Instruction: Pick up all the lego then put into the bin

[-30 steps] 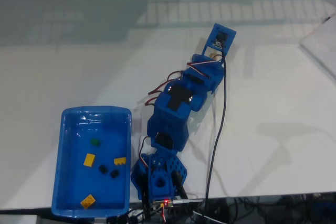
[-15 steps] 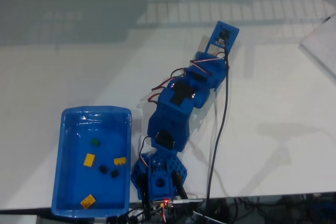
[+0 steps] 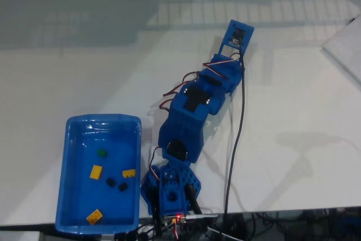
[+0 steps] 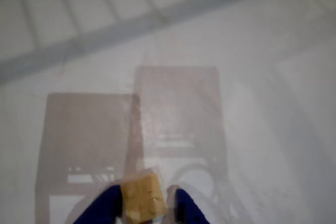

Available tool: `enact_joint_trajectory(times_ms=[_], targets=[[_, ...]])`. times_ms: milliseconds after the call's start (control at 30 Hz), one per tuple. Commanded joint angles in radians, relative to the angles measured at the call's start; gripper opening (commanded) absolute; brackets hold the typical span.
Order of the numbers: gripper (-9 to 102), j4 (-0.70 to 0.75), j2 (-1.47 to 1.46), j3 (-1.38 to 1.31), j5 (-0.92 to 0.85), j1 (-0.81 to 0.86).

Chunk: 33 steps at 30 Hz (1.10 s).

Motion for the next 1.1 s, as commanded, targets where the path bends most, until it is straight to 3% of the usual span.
enact_joint_trajectory(times_ms=[0, 533, 733, 1067], targets=[[9, -0.008, 0.003, -0.035, -0.012, 0.014], [0, -0.008, 0.028, -0.032, -0.002, -0.009], [0, 0.006, 0.213, -0.021, 0.127, -0.118], [0, 0.367, 0.881, 0.017, 0.341, -0.551]])
